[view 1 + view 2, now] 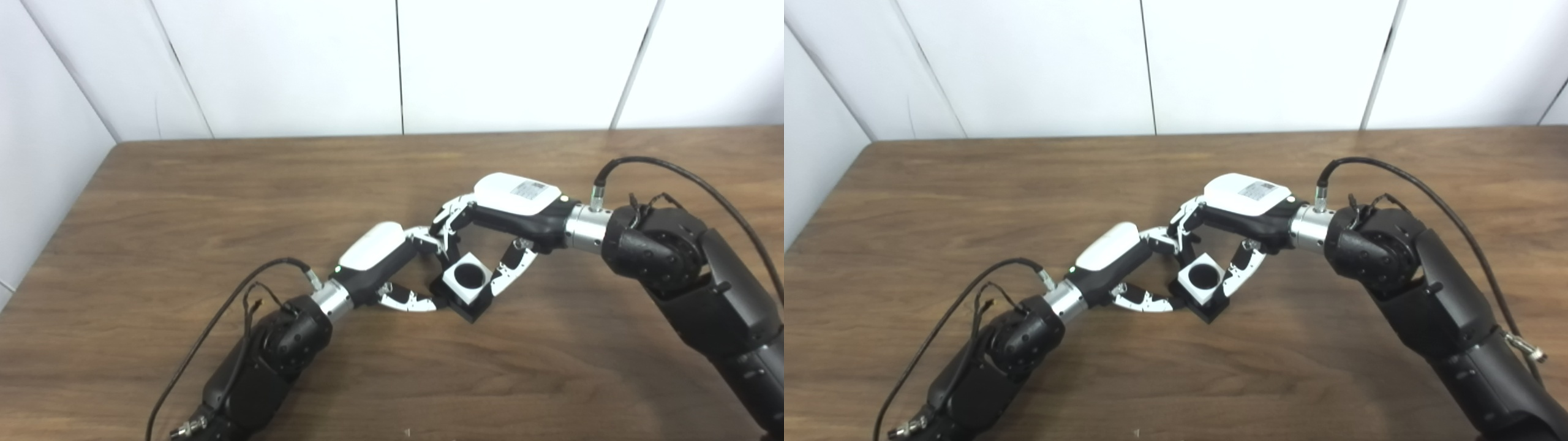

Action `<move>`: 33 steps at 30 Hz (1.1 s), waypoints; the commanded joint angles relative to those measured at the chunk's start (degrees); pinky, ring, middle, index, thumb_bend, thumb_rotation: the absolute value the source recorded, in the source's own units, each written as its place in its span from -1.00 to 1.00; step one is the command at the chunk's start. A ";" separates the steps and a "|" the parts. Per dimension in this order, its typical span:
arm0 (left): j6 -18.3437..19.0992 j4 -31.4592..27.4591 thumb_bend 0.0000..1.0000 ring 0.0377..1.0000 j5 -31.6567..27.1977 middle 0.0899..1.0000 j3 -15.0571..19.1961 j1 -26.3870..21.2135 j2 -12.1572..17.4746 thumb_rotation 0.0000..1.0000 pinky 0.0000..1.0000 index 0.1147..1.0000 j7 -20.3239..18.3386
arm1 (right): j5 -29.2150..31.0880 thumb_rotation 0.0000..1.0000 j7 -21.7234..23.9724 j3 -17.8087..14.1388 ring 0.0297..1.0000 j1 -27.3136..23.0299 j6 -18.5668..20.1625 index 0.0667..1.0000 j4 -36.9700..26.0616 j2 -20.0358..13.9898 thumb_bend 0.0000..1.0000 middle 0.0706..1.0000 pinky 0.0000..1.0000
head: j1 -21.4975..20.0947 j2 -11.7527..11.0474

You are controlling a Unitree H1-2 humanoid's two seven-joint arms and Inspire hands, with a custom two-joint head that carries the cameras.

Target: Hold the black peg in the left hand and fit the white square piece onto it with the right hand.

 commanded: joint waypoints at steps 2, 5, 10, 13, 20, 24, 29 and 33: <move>4.25 1.91 0.04 0.74 1.60 0.68 -2.00 1.57 0.23 -0.86 0.46 -0.14 -4.83 | -0.02 -0.72 -1.18 -0.72 0.70 -2.52 -0.99 -0.11 0.38 -0.01 0.04 0.56 0.57 | 0.10 0.05; 3.88 2.24 0.04 0.73 1.40 0.68 -1.99 1.55 0.14 -0.86 0.45 -0.14 -4.66 | -0.14 -0.72 -1.34 -0.97 0.70 -2.38 -0.37 -0.11 0.65 0.20 0.04 0.56 0.55 | 0.19 0.13; 3.73 2.19 0.04 0.73 1.71 0.67 -2.10 1.64 0.11 -0.86 0.46 -0.14 -4.44 | -0.63 -0.72 -2.04 -1.08 0.70 -2.08 -0.36 -0.11 1.46 0.53 0.04 0.56 0.56 | 0.39 0.16; 3.85 2.01 0.04 0.74 1.83 0.68 -2.12 1.69 0.29 -0.86 0.46 -0.14 -4.57 | -0.85 -0.72 -2.64 -1.02 0.70 -2.09 -0.76 -0.11 2.11 0.52 0.03 0.56 0.53 | 0.23 0.27; 3.92 1.73 0.04 0.73 1.72 0.67 -2.00 1.86 0.61 -0.86 0.46 -0.14 -4.71 | -2.90 -0.64 -1.79 -0.57 0.70 -2.29 1.46 0.08 1.99 -0.08 0.25 0.58 0.55 | -0.04 0.30; 3.70 1.97 0.04 0.73 1.69 0.68 -2.03 1.79 0.57 -0.86 0.46 -0.14 -4.63 | -4.22 -0.28 -0.66 -0.74 0.73 -2.06 3.93 0.84 0.88 -0.56 0.88 0.81 0.56 | -0.16 0.27; 3.08 2.74 0.04 0.72 1.73 0.67 -2.12 1.51 0.40 -0.86 0.45 -0.14 -4.28 | -4.66 -0.15 -2.44 -2.27 0.76 -1.21 4.30 1.00 0.26 -0.46 1.00 0.88 0.54 | -0.28 0.35; 3.15 2.71 0.04 0.70 2.03 0.66 -2.21 1.50 0.31 -0.87 0.42 -0.14 -4.09 | -4.81 -0.19 -2.81 -2.82 0.75 -1.03 4.00 1.00 -0.10 -0.54 1.00 0.85 0.57 | -0.21 0.29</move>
